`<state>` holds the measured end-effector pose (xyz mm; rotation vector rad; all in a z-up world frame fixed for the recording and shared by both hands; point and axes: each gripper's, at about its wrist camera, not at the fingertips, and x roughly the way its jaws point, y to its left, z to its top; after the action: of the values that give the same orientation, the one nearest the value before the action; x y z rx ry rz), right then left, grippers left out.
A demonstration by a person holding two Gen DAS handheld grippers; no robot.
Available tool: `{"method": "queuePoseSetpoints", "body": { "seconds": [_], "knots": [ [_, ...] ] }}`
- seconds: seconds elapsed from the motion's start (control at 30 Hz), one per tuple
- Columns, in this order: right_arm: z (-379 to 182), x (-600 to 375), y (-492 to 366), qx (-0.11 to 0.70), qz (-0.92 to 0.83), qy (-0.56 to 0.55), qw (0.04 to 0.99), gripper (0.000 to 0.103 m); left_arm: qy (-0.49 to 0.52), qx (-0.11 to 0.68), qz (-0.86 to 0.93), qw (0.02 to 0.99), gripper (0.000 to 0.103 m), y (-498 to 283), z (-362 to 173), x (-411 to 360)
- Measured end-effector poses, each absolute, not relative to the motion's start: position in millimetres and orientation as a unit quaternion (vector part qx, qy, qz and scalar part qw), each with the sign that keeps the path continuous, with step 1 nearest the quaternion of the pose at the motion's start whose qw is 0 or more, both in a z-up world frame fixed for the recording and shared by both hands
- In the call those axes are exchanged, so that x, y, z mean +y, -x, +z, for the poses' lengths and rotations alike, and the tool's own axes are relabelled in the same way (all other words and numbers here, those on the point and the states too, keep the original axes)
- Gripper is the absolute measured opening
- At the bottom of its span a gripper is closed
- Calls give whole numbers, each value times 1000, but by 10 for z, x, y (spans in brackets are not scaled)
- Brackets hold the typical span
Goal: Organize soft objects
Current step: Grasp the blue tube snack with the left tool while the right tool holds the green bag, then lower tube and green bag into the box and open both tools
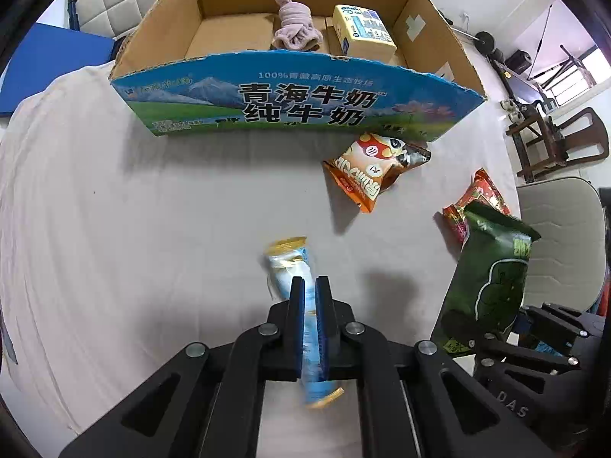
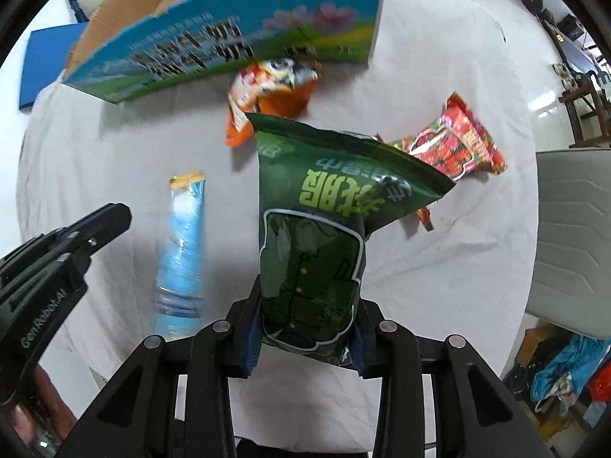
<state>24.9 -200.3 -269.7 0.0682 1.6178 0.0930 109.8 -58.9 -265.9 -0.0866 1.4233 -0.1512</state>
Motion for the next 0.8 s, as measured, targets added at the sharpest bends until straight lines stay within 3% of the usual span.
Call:
{"method": "queuePoseSetpoints", "body": {
  "seconds": [0.13,0.23,0.37,0.5,0.53,0.6,0.8],
  "knots": [
    [-2601,-1990,-299,723,47,-32,689,39,73,677,-82,727,7,-1169,-2748,-520],
    [-2699,-2068,-424,726,46,-37,685,39,108,709,-84,692,26,-1208,-2980,-463],
    [-3008,-2263,-547,734,36,-40,677,39,153,739,-86,651,39,-1282,-3339,-425],
    [-3197,-2287,-550,743,24,-38,668,39,120,755,-63,641,44,-1301,-3599,-520],
    [-3222,-2289,-551,744,23,-36,667,39,105,745,-60,656,42,-1307,-3555,-561],
    [-3287,-2286,-557,745,19,-34,666,39,72,743,-59,662,23,-1293,-3540,-635],
    [-3373,-2267,-643,743,21,-36,668,39,61,726,-63,682,19,-1132,-3367,-616]
  ]
}}
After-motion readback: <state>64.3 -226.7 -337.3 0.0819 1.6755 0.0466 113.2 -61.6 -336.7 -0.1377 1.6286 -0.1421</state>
